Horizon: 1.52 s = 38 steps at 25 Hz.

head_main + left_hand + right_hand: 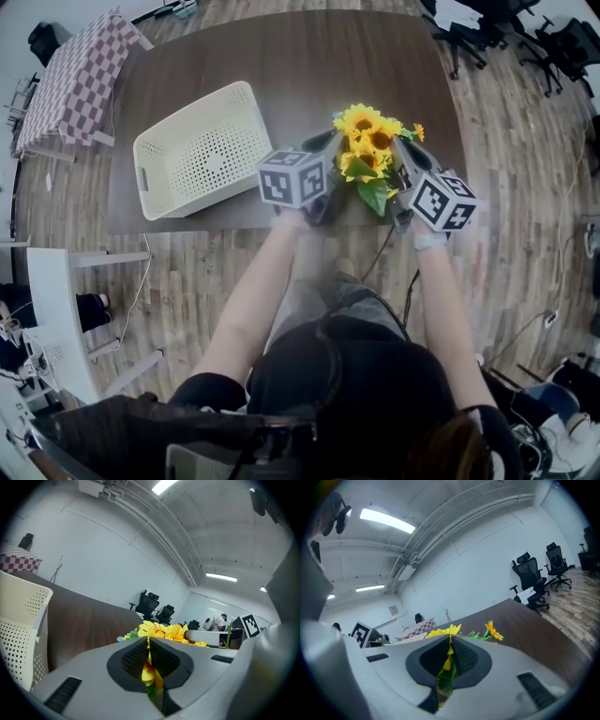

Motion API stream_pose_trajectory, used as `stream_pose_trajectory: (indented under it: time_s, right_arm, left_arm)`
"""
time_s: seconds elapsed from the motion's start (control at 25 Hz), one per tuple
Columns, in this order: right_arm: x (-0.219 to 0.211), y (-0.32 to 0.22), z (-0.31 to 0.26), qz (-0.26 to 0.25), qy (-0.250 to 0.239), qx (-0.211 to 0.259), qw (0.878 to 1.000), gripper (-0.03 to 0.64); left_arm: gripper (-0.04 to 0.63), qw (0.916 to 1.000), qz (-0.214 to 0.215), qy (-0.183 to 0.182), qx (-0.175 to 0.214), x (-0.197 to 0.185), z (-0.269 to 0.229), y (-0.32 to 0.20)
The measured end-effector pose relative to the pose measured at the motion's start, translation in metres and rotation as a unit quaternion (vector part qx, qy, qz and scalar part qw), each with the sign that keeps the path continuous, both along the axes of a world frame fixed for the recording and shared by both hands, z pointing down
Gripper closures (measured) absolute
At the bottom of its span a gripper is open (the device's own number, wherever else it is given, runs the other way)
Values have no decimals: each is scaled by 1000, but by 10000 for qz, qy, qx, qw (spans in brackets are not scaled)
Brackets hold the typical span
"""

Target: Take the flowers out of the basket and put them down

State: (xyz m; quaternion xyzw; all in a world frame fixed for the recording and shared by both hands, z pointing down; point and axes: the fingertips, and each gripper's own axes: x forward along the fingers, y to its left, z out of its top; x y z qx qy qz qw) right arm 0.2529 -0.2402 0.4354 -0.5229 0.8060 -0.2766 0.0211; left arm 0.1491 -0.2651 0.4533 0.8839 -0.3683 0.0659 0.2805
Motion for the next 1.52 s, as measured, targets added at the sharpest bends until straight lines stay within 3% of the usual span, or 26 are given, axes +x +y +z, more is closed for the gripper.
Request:
stream_pose_trajectory:
  time_s: [1.52]
  right_arm:
    - [26,-44,42,7,-14,-402,9992,609]
  left_arm:
    - [584,9990,-138,-58,-432,22,39,-44]
